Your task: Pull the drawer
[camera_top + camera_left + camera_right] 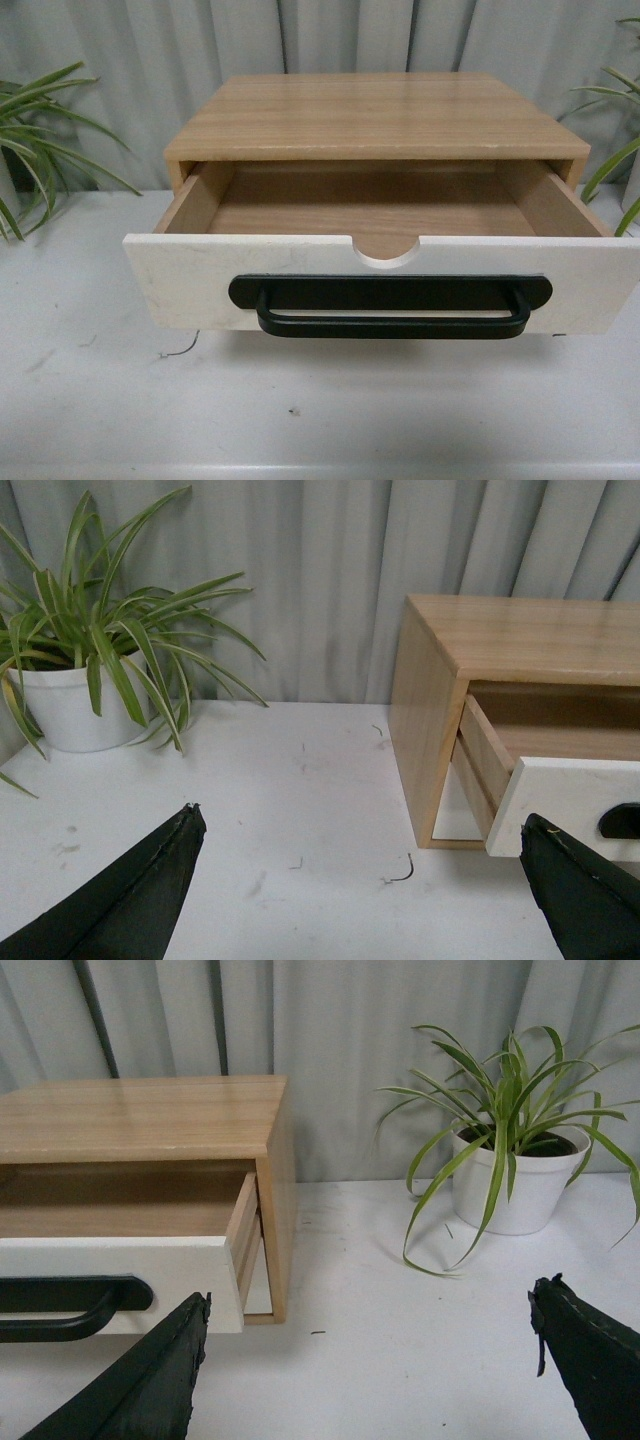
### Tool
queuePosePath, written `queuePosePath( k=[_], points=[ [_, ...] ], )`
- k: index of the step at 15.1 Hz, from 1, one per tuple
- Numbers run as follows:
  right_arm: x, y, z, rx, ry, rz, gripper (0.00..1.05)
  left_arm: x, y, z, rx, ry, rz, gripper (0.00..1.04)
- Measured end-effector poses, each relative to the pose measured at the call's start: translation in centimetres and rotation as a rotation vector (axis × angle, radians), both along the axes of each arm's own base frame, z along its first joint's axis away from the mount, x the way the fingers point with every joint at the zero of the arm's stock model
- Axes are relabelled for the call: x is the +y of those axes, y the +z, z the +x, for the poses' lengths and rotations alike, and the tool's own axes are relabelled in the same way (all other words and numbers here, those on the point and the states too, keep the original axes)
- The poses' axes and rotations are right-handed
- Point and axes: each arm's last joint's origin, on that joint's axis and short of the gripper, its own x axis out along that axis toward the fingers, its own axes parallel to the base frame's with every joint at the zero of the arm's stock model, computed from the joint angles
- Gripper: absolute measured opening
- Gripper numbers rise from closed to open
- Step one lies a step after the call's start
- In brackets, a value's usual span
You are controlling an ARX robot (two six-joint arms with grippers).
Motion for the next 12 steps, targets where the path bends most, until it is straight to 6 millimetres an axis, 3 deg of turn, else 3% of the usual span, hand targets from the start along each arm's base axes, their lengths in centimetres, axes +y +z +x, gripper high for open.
queuePosePath(
  k=[12],
  points=[
    [0.00, 0.00, 0.00, 0.000, 0.000, 0.000, 0.98, 0.00, 0.00, 0.00, 0.000, 0.000, 0.000, 0.98]
  ],
)
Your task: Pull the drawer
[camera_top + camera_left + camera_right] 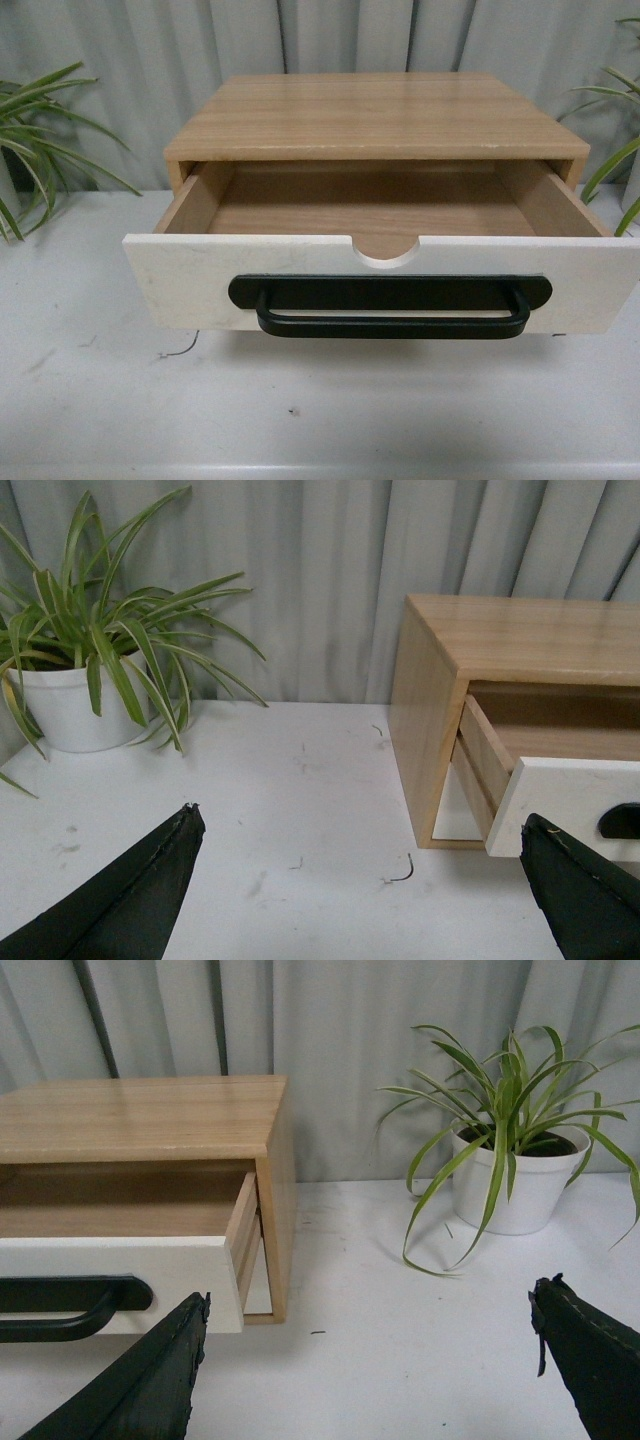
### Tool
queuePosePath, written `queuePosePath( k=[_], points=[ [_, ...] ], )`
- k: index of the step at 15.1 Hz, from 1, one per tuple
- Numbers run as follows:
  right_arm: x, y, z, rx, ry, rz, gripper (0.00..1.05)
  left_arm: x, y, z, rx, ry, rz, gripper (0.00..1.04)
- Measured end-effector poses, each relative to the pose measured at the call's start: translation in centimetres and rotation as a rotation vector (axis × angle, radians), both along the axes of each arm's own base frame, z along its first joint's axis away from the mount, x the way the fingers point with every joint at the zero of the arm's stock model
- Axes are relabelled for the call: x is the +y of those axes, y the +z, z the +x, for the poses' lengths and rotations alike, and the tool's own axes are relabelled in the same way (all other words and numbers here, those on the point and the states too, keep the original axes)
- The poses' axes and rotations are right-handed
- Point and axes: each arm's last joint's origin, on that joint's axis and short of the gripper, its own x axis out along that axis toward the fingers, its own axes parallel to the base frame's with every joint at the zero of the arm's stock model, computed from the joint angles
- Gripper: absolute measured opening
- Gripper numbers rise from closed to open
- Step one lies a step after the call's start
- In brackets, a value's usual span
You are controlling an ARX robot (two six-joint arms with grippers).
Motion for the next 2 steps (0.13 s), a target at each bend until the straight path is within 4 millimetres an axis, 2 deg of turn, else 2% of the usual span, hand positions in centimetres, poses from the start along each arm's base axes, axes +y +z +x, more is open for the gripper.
queuePosePath(
  k=[2],
  points=[
    [0.00, 0.00, 0.00, 0.000, 0.000, 0.000, 0.98, 0.00, 0.00, 0.00, 0.000, 0.000, 0.000, 0.98]
  ],
)
